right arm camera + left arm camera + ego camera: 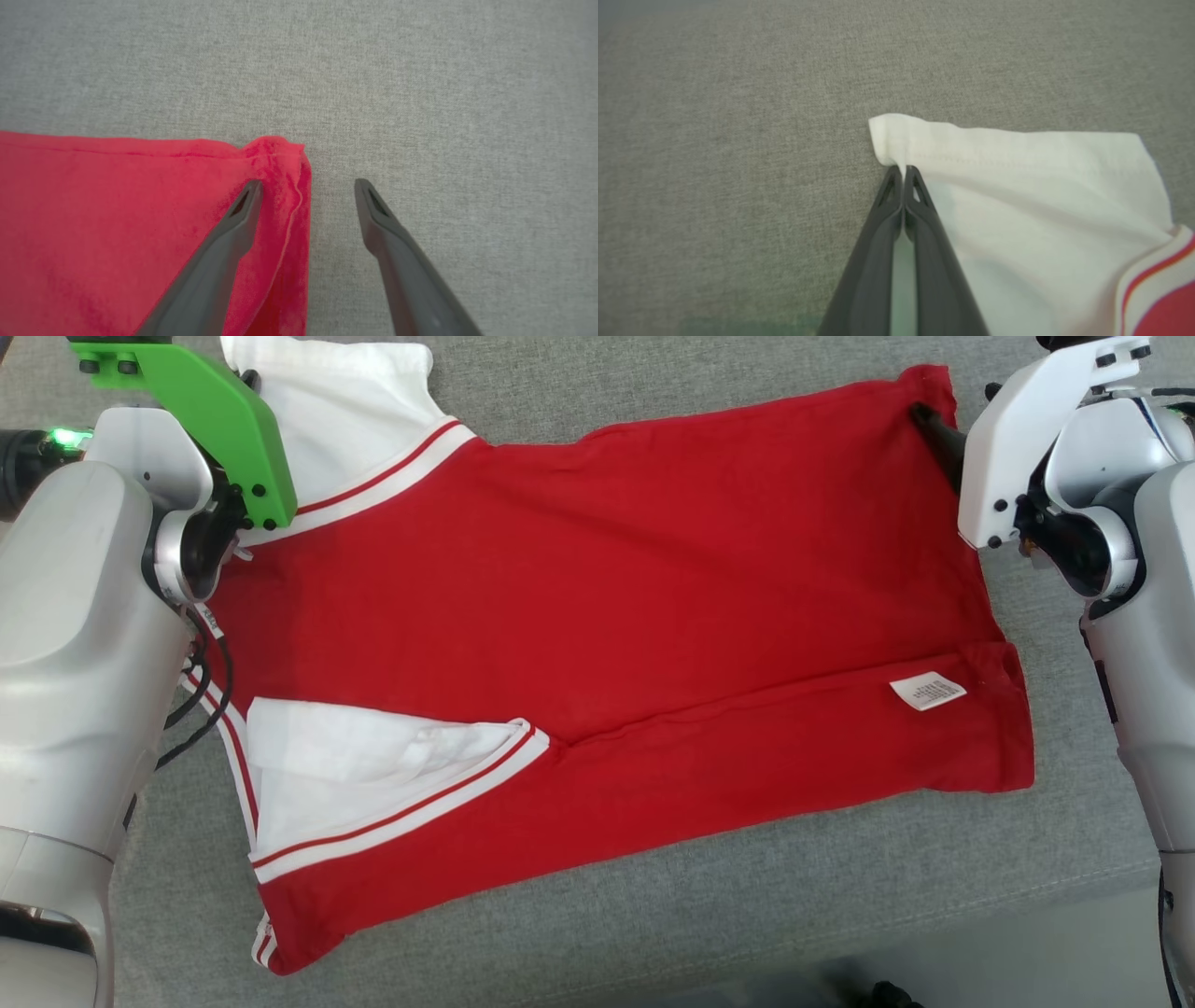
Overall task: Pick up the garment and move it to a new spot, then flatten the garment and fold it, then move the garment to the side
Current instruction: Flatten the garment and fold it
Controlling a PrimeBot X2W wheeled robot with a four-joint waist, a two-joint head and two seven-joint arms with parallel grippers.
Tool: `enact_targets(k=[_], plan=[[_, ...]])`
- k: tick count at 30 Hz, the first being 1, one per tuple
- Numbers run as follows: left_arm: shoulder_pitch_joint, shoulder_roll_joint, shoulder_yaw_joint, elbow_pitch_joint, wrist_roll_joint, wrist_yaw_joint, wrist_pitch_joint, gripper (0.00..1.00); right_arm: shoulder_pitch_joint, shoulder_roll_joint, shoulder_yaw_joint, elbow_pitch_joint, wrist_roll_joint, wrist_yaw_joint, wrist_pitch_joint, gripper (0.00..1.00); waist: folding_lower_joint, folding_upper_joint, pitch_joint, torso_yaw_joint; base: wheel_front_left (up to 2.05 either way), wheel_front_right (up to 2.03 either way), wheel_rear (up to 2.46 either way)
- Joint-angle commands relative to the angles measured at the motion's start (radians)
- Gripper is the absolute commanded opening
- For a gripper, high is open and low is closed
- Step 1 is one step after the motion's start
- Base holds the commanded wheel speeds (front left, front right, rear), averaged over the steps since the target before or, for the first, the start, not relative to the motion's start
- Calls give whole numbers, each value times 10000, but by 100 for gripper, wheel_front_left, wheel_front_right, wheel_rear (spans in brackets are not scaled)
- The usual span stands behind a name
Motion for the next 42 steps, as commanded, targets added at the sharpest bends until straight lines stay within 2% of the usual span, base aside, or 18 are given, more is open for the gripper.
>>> enact_targets(k=[1, 6, 7, 8, 9, 12, 18, 25, 26, 30, 33, 38, 42], plan=[[-1, 76, -1, -18, -102, 82, -66, 0, -67, -6, 126, 66, 73, 1, -146, 100, -1, -1, 70, 33, 0, 0, 0], [-25, 36, 1, -164, -140, 50, -172, 0, -468, -144, 673, 610, 283, 1, -491, 100, -1, -1, 202, 159, 0, 0, 0], [-31, 5, 15, -208, -144, 25, -273, 0, -528, -220, 813, 753, 267, 1, -543, 83, -1, -1, 207, 195, 0, 0, 0], [-38, -25, 20, -237, -132, 7, -373, 0, -580, -274, 856, 885, 253, 1, -607, 32, -1, -1, 206, 224, 0, 0, 0], [-22, -91, 34, -246, -149, -10, -487, 0, -628, -314, 923, 1033, 263, 0, -691, 0, -1, -1, 189, 260, 0, 0, 0], [95, -266, 68, -282, -109, -32, -1044, 0, -683, -407, 937, 1414, 228, -6, -1020, 0, -1, -1, 70, 354, 0, 0, 0], [383, -565, 184, -149, 132, 55, -2808, 0, -680, -330, 554, 1856, 11, -6, -2214, 0, -1, -1, -332, 567, 0, 0, 0], [1156, -1121, 144, -136, 132, -340, -4662, 0, -115, -308, 100, 2102, -72, -6, -3385, 0, -1, -1, -1041, 1020, 0, 0, 0], [1367, -1230, 64, -199, 93, -521, -4825, 0, 35, -303, 45, 2078, 18, -6, -3485, 0, -1, -1, -1150, 1102, 0, 0, 0], [2114, -1443, 107, -552, -83, -682, -5538, 0, 752, -454, -66, 1783, 224, -5, -3747, 0, -1, -1, -1585, 1397, 0, 0, 0], [2778, -1468, 90, -962, -55, -614, -5854, 0, 1368, -636, 2, 1429, 241, -5, -3923, 0, -1, -1, -1914, 1570, 0, 0, 0], [4127, -1199, -62, -2200, 186, -573, -6105, 0, 2414, -889, -25, 842, 268, -5, -4174, 0, -1, -1, -2387, 1788, 0, 0, 0], [5269, -955, -176, -3184, 307, -334, -6156, 0, 3013, -1078, 86, 469, 70, -5, -4130, 0, -1, -1, -2653, 1887, 0, 0, 0]])
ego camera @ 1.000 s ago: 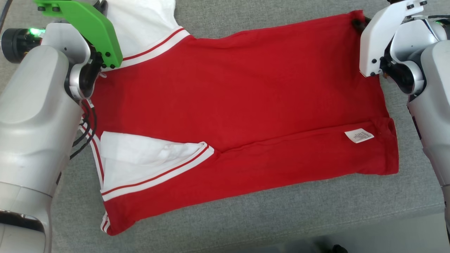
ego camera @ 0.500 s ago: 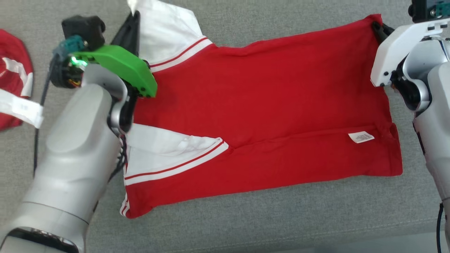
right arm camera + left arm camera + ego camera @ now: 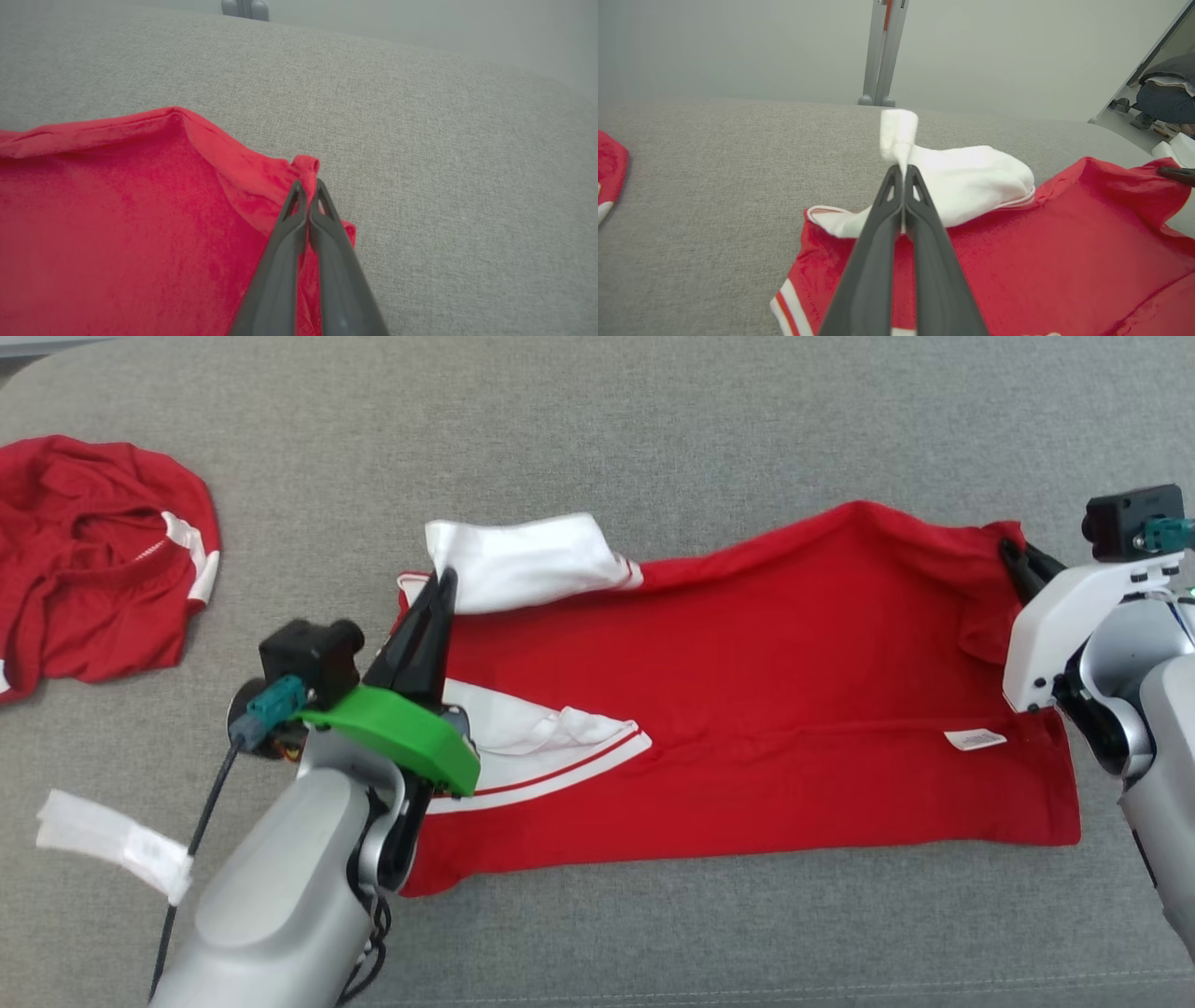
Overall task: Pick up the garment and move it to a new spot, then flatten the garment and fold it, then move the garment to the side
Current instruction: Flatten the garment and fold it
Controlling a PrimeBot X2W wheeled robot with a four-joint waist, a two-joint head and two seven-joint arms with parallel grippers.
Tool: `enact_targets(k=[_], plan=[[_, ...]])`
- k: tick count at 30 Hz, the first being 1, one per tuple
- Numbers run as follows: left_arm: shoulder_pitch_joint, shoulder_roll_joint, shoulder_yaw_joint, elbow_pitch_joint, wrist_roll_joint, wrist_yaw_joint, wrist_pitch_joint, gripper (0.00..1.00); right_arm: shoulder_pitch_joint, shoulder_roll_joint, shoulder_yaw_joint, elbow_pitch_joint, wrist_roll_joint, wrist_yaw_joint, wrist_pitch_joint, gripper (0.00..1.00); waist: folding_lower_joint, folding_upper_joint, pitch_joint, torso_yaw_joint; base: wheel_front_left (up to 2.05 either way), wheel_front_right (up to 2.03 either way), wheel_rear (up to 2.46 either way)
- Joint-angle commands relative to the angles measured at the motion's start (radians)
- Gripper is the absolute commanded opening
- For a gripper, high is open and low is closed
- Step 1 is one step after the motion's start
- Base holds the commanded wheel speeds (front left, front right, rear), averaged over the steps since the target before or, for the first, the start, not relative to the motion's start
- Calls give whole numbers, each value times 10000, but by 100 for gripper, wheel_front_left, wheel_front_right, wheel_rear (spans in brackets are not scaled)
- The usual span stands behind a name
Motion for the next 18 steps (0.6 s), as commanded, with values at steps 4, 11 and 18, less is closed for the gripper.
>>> enact_targets(k=[4, 11, 18], plan=[[1241, 314, 118, -1048, -79, 370, -52, 0, 693, -333, -8, -363, -203, -12, 115, 0, 1, 0, -520, 345, 0, 0, 0], [2546, 610, 54, -2087, -404, 733, 231, 0, 1439, -821, 199, -595, -613, -12, 654, 0, 1, 0, -807, 466, 0, 0, 0], [3305, 741, -234, -2229, -366, 903, 416, 91, 1979, -936, 194, -728, -782, -14, 1243, 100, 1, 0, -969, 444, 0, 0, 0]])
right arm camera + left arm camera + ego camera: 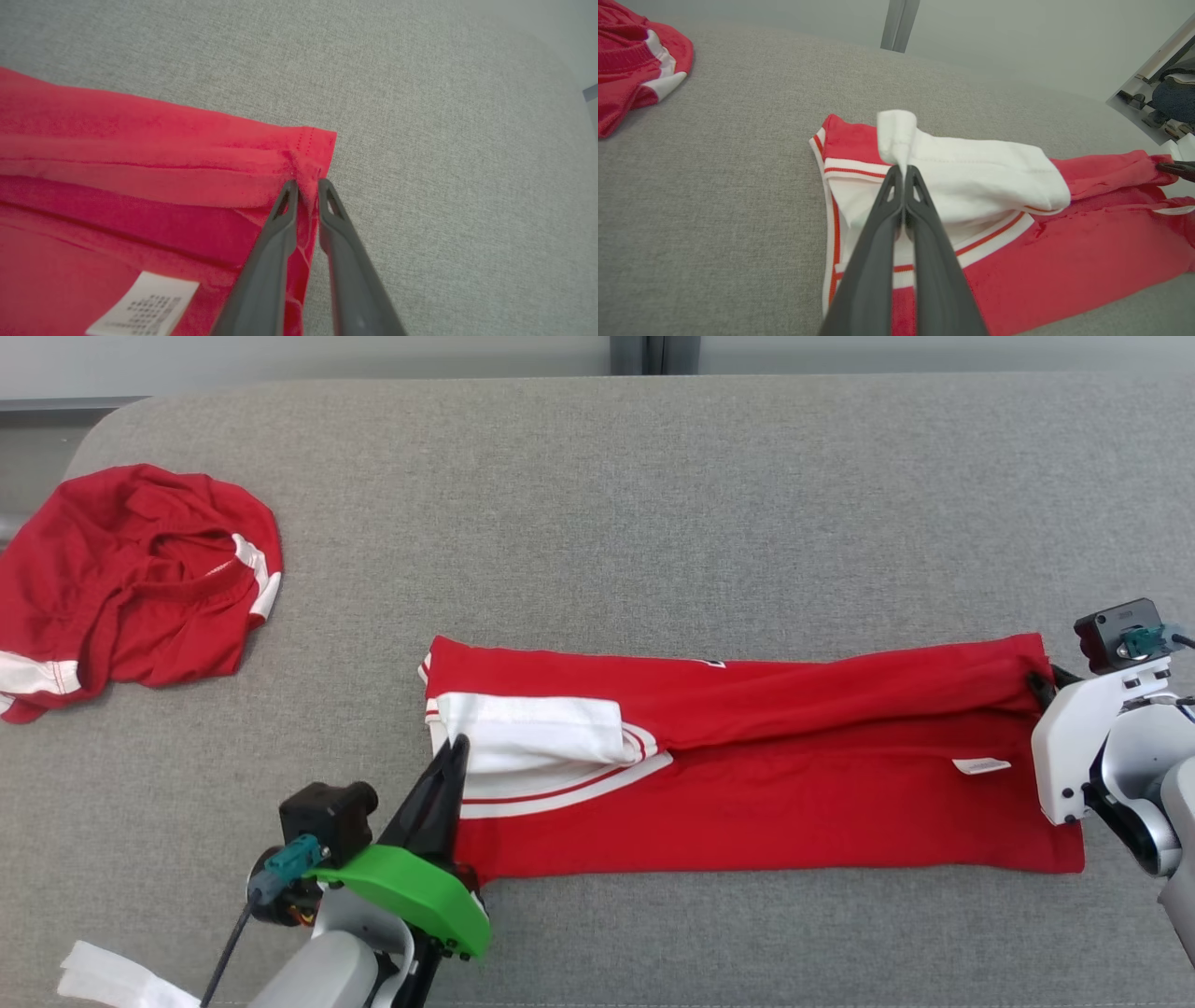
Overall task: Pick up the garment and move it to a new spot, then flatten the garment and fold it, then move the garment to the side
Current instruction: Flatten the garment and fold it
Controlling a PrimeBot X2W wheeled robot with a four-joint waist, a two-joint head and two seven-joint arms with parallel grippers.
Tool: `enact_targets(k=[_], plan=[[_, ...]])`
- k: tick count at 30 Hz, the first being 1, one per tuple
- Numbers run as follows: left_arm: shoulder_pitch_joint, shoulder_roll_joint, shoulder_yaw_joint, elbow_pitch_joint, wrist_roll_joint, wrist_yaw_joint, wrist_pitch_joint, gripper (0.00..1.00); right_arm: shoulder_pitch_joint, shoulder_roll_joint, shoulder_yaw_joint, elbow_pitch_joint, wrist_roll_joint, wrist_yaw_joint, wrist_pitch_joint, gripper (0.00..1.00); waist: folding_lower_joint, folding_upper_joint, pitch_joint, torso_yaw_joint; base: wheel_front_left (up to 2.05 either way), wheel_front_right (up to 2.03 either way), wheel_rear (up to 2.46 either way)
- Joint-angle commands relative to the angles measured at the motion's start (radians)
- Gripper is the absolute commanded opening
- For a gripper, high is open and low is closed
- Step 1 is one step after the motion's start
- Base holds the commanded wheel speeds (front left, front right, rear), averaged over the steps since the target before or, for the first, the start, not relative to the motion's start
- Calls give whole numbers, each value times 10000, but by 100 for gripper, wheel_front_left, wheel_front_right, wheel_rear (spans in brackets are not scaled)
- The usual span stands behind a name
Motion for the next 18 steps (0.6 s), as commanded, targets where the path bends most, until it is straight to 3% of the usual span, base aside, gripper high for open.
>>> enact_targets(k=[1, 10, 18], plan=[[219, 62, -87, 86, 104, -11, -11, 100, 150, 19, -147, -78, -35, -14, 60, 100, 1, -1, -34, -14, 0, 0, 0], [596, -7, 407, 558, 674, -151, -499, 100, 1111, 894, -1710, -899, 446, -14, 248, 100, 1, -1, -394, -39, 0, 0, 0], [1316, -656, 2874, -618, 2564, -696, -513, 100, 1661, 2694, -3890, -1929, 963, -13, 566, 100, 1, -1, -576, -91, 0, 0, 0]])
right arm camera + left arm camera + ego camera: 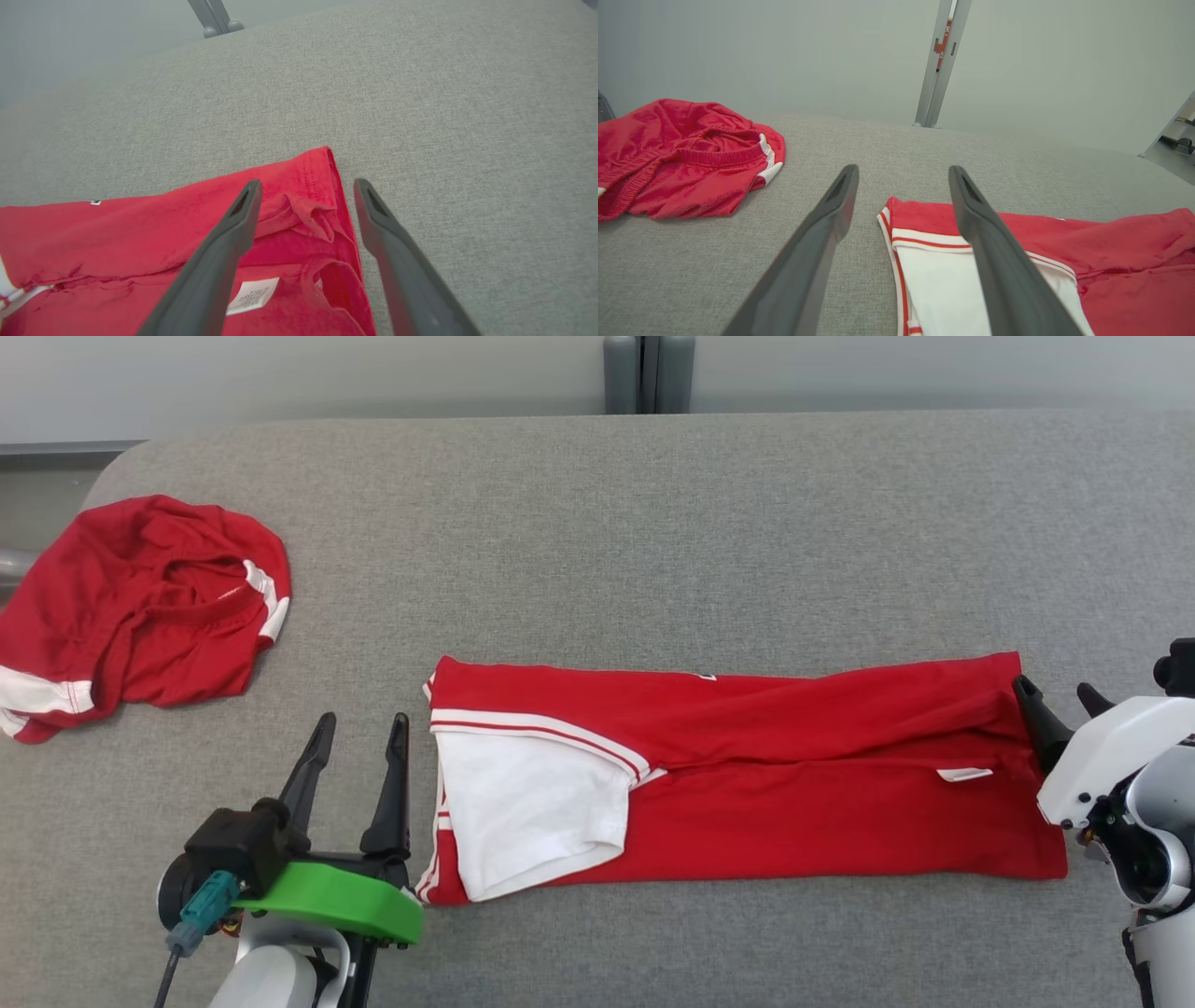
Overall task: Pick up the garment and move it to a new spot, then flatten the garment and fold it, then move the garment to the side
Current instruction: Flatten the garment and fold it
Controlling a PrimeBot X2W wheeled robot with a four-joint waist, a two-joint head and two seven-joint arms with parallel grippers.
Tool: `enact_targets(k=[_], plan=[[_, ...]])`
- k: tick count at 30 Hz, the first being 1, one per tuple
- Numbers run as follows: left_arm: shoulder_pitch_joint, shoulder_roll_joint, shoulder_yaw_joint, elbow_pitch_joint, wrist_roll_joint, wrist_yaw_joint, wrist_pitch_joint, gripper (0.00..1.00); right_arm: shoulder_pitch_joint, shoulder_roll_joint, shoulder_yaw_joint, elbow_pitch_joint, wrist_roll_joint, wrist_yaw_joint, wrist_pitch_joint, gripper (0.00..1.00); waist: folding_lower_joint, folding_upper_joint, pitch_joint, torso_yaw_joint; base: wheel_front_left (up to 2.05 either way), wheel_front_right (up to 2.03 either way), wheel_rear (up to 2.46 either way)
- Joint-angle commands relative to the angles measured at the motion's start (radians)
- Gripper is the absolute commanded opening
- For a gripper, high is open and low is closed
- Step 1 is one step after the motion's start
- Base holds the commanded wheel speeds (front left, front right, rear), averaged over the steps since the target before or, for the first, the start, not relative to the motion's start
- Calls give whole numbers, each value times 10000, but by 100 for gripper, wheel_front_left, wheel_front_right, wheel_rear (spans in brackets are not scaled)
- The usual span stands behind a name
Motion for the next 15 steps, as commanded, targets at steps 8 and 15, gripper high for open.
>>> enact_targets(k=[8, 15], plan=[[562, -920, 1802, -104, 1237, -950, -29, 100, -601, 1410, -1334, 239, -851, -4, 418, 100, 1, -1, 158, -182, 0, 0, 0], [633, -1397, 2520, 88, 1807, -1443, -28, 100, -1473, 1754, -1876, 1408, -1451, -4, 110, 100, 1, -1, 396, -51, 0, 0, 0]])
